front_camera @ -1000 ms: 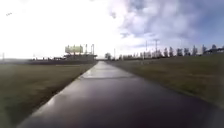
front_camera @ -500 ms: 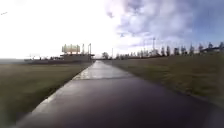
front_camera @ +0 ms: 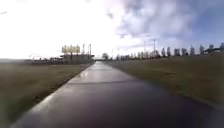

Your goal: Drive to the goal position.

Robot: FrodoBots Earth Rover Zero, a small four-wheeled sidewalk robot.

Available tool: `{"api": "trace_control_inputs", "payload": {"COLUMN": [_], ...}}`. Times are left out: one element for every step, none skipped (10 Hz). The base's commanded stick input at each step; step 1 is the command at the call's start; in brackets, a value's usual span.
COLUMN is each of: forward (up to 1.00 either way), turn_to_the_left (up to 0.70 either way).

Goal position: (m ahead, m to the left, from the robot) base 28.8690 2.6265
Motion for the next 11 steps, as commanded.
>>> {"api": "trace_control_inputs", "payload": {"forward": [1.00,1.00,1.00,1.00,1.00,1.00,1.00,1.00,1.00,1.00,1.00], "turn_to_the_left": [-0.06,0.00,0.00,0.00,0.00,0.00,0.00,0.00,0.00,0.00,0.00]}}
